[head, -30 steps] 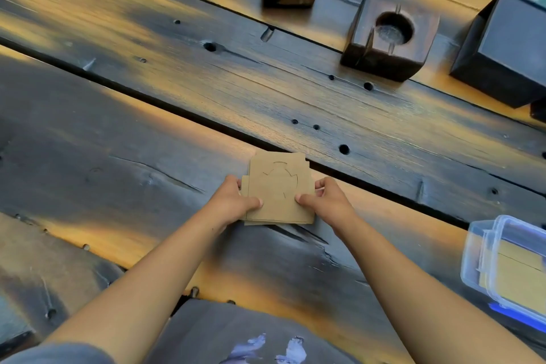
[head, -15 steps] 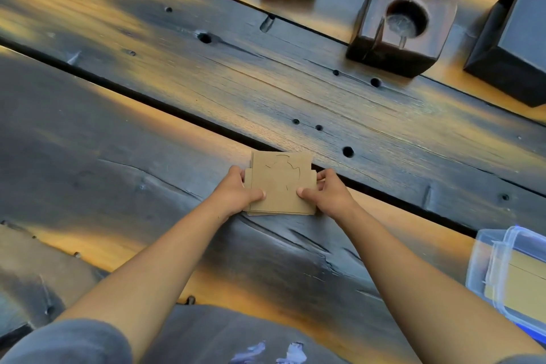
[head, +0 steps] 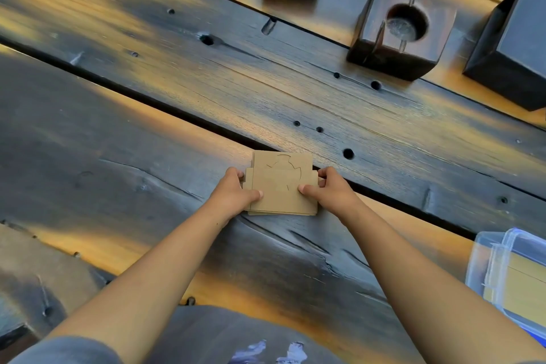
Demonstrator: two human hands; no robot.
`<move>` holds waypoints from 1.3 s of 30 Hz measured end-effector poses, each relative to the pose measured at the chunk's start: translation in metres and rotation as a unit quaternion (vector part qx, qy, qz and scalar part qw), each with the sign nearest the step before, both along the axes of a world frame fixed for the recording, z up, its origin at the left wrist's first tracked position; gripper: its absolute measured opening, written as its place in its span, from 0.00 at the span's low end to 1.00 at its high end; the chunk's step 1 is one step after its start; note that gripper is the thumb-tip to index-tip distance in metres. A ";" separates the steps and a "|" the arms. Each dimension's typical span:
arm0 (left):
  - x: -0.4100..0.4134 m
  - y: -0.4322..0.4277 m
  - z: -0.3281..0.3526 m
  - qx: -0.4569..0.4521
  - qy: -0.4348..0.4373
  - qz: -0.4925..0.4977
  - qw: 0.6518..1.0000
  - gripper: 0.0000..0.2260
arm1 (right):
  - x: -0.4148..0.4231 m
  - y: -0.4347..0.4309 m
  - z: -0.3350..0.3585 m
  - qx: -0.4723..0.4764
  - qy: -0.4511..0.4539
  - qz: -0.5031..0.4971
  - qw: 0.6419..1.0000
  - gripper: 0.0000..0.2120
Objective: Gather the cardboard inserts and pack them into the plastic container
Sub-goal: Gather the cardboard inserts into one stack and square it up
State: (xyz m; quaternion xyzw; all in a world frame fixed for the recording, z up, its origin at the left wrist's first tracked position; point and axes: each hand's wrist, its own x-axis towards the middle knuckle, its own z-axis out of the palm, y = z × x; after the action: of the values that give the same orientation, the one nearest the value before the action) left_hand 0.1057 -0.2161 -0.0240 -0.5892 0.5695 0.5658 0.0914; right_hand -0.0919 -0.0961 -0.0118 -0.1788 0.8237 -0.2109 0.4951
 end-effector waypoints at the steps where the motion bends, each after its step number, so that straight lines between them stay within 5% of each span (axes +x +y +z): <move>1: 0.000 0.000 0.001 0.005 -0.001 0.007 1.000 0.30 | 0.000 -0.001 0.000 0.000 -0.011 -0.013 1.000 0.36; 7: -0.005 -0.001 0.006 0.048 0.009 0.062 0.997 0.32 | 0.007 -0.007 -0.002 0.008 -0.052 -0.059 0.997 0.29; 14: -0.007 0.004 0.010 0.128 0.032 0.080 0.988 0.14 | 0.013 0.006 0.003 0.011 -0.092 -0.093 0.991 0.29; 31: -0.004 0.121 0.060 0.064 0.112 -0.056 0.990 0.17 | 0.052 0.174 0.058 -0.054 -0.060 -0.247 0.966 0.24; 39: -0.052 0.242 0.088 0.016 0.123 -0.100 0.987 0.13 | 0.020 0.299 0.077 -0.089 -0.031 -0.258 0.961 0.22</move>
State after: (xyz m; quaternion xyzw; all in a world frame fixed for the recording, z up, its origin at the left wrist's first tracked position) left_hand 0.0540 0.0261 0.0641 -0.4533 0.6236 0.6311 0.0861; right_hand -0.0716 0.2033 0.0651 0.0034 0.8039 -0.4095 0.4312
